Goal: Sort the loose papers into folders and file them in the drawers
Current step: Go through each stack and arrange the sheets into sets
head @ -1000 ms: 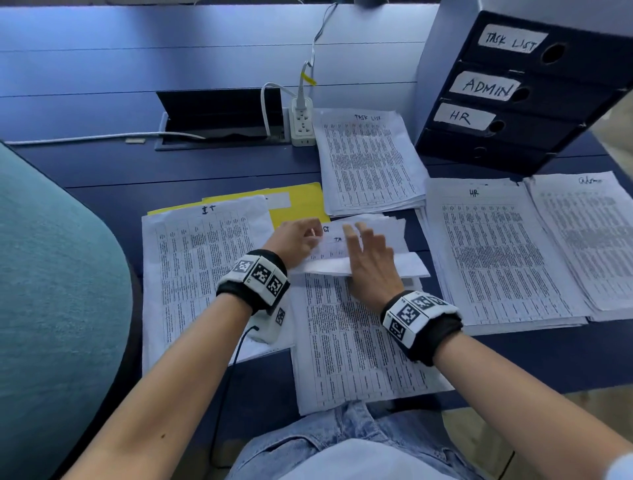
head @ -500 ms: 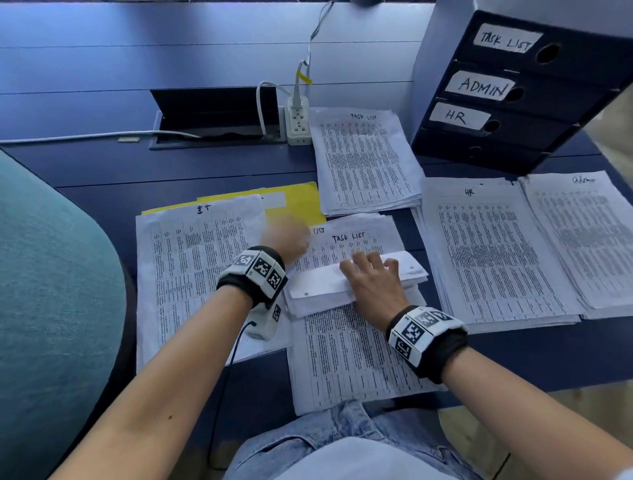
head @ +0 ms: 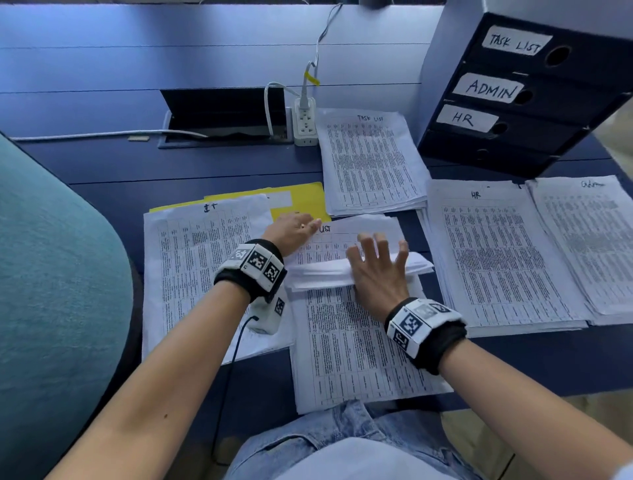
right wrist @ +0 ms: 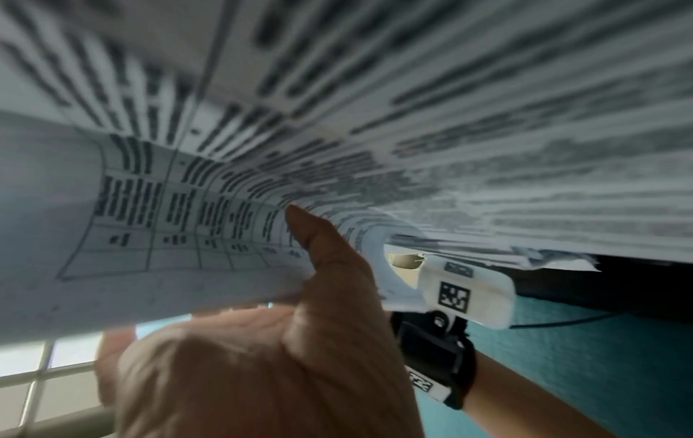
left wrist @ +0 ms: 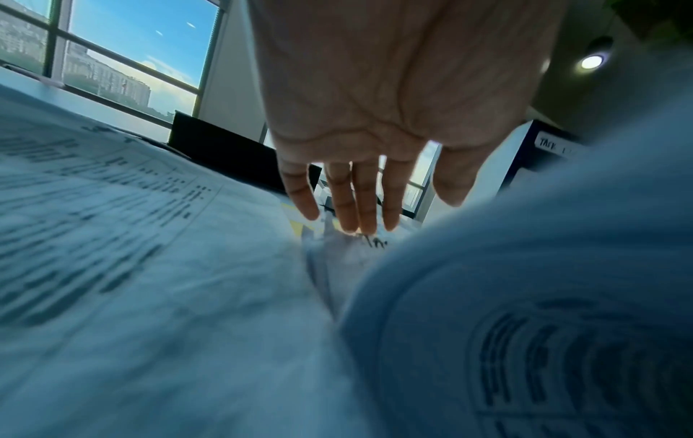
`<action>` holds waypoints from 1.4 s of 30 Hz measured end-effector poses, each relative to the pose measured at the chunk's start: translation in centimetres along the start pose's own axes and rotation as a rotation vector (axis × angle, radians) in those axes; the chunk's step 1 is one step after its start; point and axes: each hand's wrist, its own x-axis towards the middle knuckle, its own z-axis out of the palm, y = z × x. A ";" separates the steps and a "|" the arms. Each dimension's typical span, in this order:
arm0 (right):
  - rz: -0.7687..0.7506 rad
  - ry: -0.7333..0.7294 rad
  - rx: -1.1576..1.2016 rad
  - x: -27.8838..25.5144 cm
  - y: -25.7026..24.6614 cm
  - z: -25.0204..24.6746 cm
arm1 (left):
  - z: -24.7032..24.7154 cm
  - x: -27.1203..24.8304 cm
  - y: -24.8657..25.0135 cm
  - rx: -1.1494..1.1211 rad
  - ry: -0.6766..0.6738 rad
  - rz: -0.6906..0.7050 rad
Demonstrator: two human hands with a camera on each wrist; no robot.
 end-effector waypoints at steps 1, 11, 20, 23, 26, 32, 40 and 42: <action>-0.049 -0.085 -0.004 -0.5 -0.2 -0.1 | 0.2 0.3 -0.3 0.063 0.008 -0.025; -0.022 -0.082 0.363 -0.5 0.2 0.0 | 1.0 -0.8 -0.8 0.183 0.171 0.239; -0.055 0.269 0.012 0.3 0.6 -0.4 | -1.0 -1.7 0.3 -0.403 -0.111 0.113; -0.184 0.268 0.043 -0.4 0.4 0.2 | -0.4 -0.2 -0.5 -0.166 0.088 0.041; -0.213 0.254 0.155 -1.1 0.0 0.7 | 0.4 0.7 -1.0 0.067 0.044 -0.055; -0.152 0.062 0.267 -0.8 0.0 0.0 | 0.9 0.1 -1.3 0.167 0.119 0.038; -0.106 -0.066 0.241 0.8 0.0 -0.8 | 0.0 -0.6 -1.1 0.077 0.226 0.119; -0.095 -0.058 0.249 1.3 0.3 -1.0 | -0.2 -0.7 -0.7 0.038 0.234 0.159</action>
